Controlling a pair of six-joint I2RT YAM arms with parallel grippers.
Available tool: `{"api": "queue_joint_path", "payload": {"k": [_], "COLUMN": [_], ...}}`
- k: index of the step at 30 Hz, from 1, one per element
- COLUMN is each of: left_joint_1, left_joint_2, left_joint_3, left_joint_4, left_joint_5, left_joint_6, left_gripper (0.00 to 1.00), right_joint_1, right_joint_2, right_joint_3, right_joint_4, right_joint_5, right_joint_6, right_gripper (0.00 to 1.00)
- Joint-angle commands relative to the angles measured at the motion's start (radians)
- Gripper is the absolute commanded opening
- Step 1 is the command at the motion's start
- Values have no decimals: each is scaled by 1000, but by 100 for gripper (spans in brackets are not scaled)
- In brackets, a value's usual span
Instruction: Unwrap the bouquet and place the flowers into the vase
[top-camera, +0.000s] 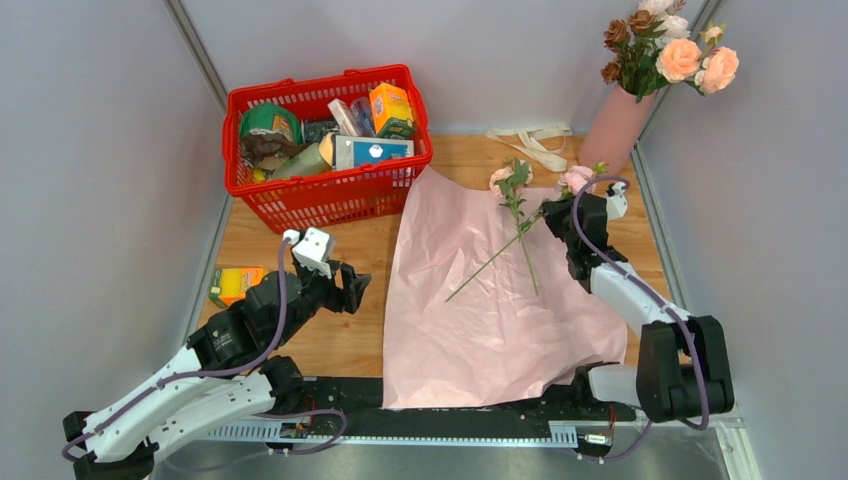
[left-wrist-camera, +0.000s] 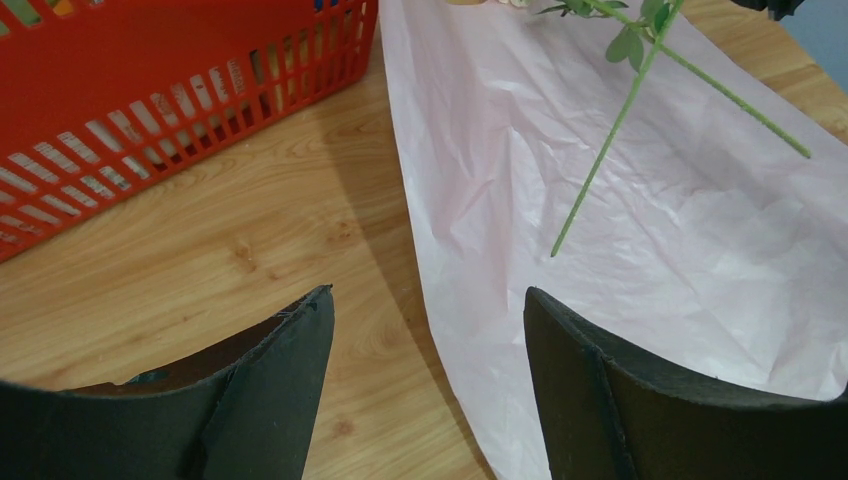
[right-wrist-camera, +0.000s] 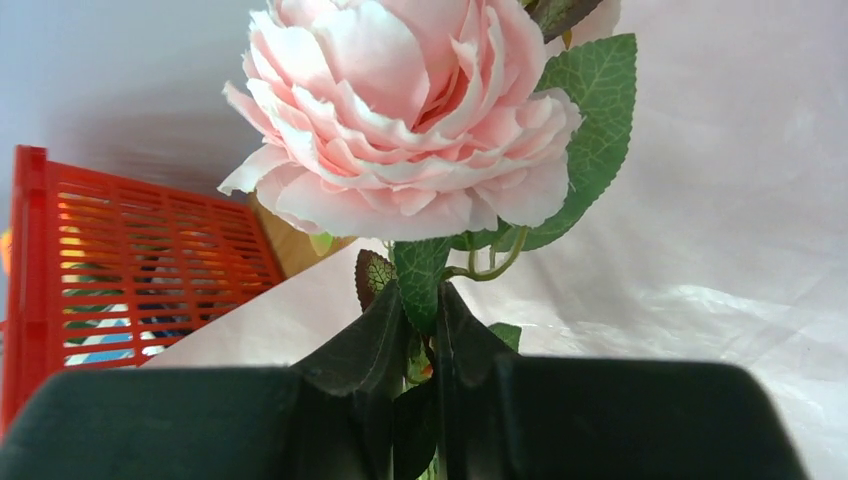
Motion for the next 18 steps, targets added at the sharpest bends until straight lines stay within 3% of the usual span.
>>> {"api": "queue_joint_path", "payload": {"k": [1, 8, 12, 18], "left_joint_1": [1, 1, 1, 0], "left_joint_2": [3, -1, -3, 58], "left_joint_3": [10, 10, 10, -8], "left_joint_4": [5, 5, 8, 125], "left_joint_5": [-7, -8, -2, 108], "left_joint_6": [13, 11, 8, -121], "left_gripper": [77, 77, 77, 77], "right_joint_1": [-4, 8, 71, 87], "right_joint_2": [-95, -127, -126, -96], "right_joint_3": [13, 4, 31, 1], "right_joint_4": [-28, -63, -87, -68], "right_joint_5": [2, -108, 5, -113], "right_joint_6": [-38, -96, -239, -88], "right_gripper": [16, 15, 11, 12]}}
